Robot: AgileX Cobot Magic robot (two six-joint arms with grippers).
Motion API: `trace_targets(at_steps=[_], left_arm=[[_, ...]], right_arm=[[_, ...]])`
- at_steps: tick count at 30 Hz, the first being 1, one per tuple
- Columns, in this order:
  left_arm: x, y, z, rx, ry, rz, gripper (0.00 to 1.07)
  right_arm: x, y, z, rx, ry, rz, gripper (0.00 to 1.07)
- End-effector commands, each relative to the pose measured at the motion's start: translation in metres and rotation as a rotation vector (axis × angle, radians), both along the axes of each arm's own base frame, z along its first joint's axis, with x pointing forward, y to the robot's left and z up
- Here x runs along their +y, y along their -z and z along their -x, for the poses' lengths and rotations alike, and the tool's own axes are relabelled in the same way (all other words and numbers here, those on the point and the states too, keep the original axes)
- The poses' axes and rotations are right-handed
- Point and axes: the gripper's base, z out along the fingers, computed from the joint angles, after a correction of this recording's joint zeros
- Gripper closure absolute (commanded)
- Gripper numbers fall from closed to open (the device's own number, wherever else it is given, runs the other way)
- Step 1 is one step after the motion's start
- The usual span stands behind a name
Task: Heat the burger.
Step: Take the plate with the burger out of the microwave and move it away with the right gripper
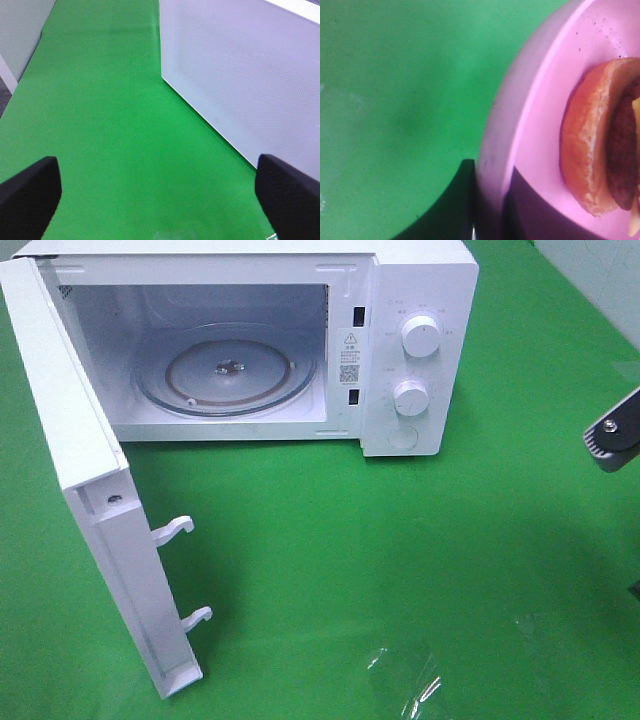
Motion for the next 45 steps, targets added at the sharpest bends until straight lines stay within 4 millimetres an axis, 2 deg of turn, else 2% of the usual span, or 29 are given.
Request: trace_targets(at_steps=[1,3,6,10,12,15,19,21,23,26,30,33,36,37,38,39,41,42,43,44,45], left_arm=[[0.000,0.001,0.003,-0.017,-0.004,0.010,0.09],[0.000,0.001,0.003,-0.017,-0.004,0.010,0.09],[0.000,0.001,0.003,-0.017,-0.004,0.010,0.09],[0.000,0.001,0.003,-0.017,-0.004,0.010,0.09],[0.000,0.001,0.003,-0.017,-0.004,0.010,0.09],[0.000,0.001,0.003,-0.017,-0.004,0.010,0.09],[0.000,0.001,0.003,-0.017,-0.004,0.010,0.09],[0.000,0.001,0.003,-0.017,-0.004,0.010,0.09],[0.000,0.001,0.003,-0.017,-0.004,0.010,0.09],[0.000,0.001,0.003,-0.017,-0.004,0.010,0.09],[0.000,0.001,0.003,-0.017,-0.004,0.010,0.09],[0.000,0.001,0.003,-0.017,-0.004,0.010,0.09],[0.000,0.001,0.003,-0.017,-0.004,0.010,0.09],[0.000,0.001,0.003,-0.017,-0.004,0.010,0.09],[0.000,0.001,0.003,-0.017,-0.004,0.010,0.09],[0.000,0.001,0.003,-0.017,-0.004,0.010,0.09],[0.000,0.001,0.003,-0.017,-0.004,0.010,0.09],[0.000,0.001,0.003,-0.017,-0.004,0.010,0.09],[0.000,0.001,0.003,-0.017,-0.004,0.010,0.09],[0.000,0.001,0.003,-0.017,-0.004,0.010,0.09],[0.000,0.001,0.003,-0.017,-0.004,0.010,0.09]], right_arm=[[-0.001,0.000,-0.009,-0.057,0.036,0.047,1.07],[0.003,0.013,-0.016,-0.062,0.116,0.044,1.07],[0.005,0.017,-0.018,-0.059,0.134,0.047,1.07],[0.009,0.033,-0.024,-0.035,0.185,0.073,1.07],[0.012,0.048,-0.030,-0.034,0.228,0.098,1.07],[0.013,0.052,-0.032,-0.041,0.244,0.095,1.07],[0.016,0.067,-0.037,-0.041,0.288,0.074,1.07],[0.012,0.084,-0.044,0.003,0.318,0.077,1.07],[0.009,0.091,-0.047,0.024,0.320,0.086,1.07],[0.008,0.095,-0.049,0.036,0.321,0.087,1.07],[-0.003,0.112,-0.057,0.038,0.395,0.078,1.07],[-0.005,0.114,-0.058,0.046,0.396,0.075,1.06],[-0.009,0.123,-0.060,0.075,0.406,0.072,1.00],[-0.009,0.126,-0.059,0.087,0.406,0.080,0.95],[-0.009,0.126,-0.059,0.087,0.406,0.080,0.95],[-0.008,0.127,-0.059,0.094,0.413,0.063,0.87],[-0.007,0.127,-0.058,0.098,0.410,0.056,0.84],[-0.006,0.127,-0.058,0.106,0.399,0.058,0.75],[-0.006,0.127,-0.058,0.106,0.399,0.058,0.75],[-0.005,0.127,-0.057,0.124,0.408,0.052,0.66],[-0.004,0.126,-0.057,0.129,0.412,0.045,0.63]])
